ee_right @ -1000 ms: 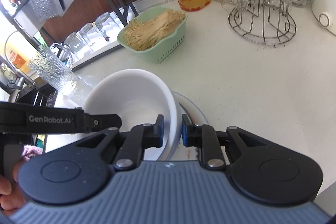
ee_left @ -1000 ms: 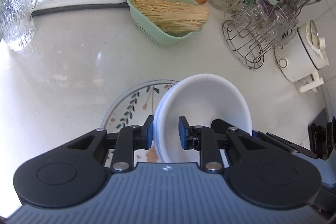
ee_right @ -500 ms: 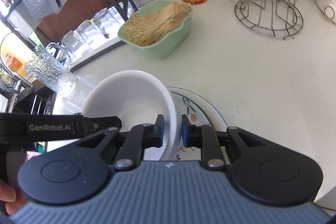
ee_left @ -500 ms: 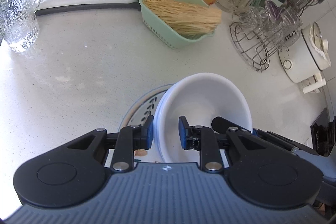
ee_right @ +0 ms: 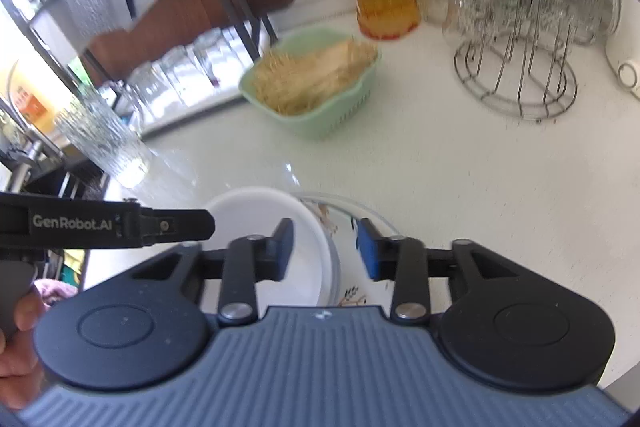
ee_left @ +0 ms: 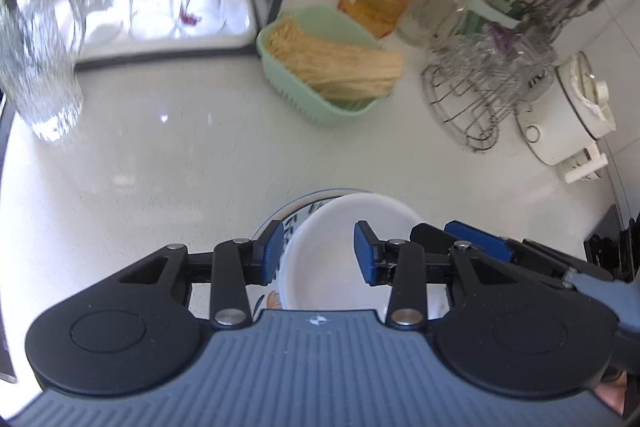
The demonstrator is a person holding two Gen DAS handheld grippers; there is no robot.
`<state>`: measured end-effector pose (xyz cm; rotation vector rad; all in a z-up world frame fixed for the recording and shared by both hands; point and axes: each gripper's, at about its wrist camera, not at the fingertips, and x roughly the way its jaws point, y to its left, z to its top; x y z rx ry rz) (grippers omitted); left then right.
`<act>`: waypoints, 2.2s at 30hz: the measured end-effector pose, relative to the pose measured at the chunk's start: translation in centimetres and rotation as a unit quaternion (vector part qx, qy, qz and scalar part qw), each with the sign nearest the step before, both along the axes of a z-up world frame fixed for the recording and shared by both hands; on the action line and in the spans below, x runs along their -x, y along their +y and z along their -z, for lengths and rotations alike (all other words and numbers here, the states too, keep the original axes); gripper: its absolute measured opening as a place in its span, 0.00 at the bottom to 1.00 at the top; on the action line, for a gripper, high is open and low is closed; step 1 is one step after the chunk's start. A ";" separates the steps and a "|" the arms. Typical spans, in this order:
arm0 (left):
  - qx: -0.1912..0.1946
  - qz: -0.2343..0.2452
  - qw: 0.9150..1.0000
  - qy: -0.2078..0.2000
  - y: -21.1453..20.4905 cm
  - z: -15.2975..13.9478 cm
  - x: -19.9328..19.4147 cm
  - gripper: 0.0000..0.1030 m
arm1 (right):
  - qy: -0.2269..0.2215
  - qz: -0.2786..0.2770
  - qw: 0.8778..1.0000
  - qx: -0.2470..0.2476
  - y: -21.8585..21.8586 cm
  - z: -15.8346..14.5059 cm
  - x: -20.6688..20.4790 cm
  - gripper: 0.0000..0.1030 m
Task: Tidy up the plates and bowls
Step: 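Lower the white bowl onto the plate stack and open both grippers, then pull both grippers back and up from the plate stack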
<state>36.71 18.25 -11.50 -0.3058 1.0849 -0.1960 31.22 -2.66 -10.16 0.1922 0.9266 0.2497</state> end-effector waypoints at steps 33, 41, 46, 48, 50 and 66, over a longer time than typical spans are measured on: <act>-0.069 -0.054 0.978 -0.192 -8.4 -17.4 19.7 0.45 | -0.220 -0.029 0.973 -0.066 -10.0 -16.8 16.3 0.39; -0.071 -0.069 0.979 -0.176 -10.9 -16.5 25.0 0.45 | -0.211 -0.030 0.975 -0.055 -12.3 -15.6 20.8 0.39; -0.080 -0.076 0.980 -0.168 -12.4 -15.8 28.2 0.46 | -0.203 -0.027 0.977 -0.051 -13.5 -14.6 23.1 0.39; -0.078 -0.076 0.980 -0.167 -12.8 -15.3 29.5 0.62 | -0.204 -0.027 0.977 -0.048 -13.9 -14.2 24.1 0.39; -0.081 -0.079 0.979 -0.171 -13.2 -14.9 30.7 0.67 | -0.203 -0.025 0.978 -0.042 -14.1 -13.8 24.8 0.39; -0.118 -0.104 0.975 -0.159 -13.3 -14.2 35.3 0.86 | -0.196 0.005 0.980 -0.045 -15.5 -11.5 27.1 0.89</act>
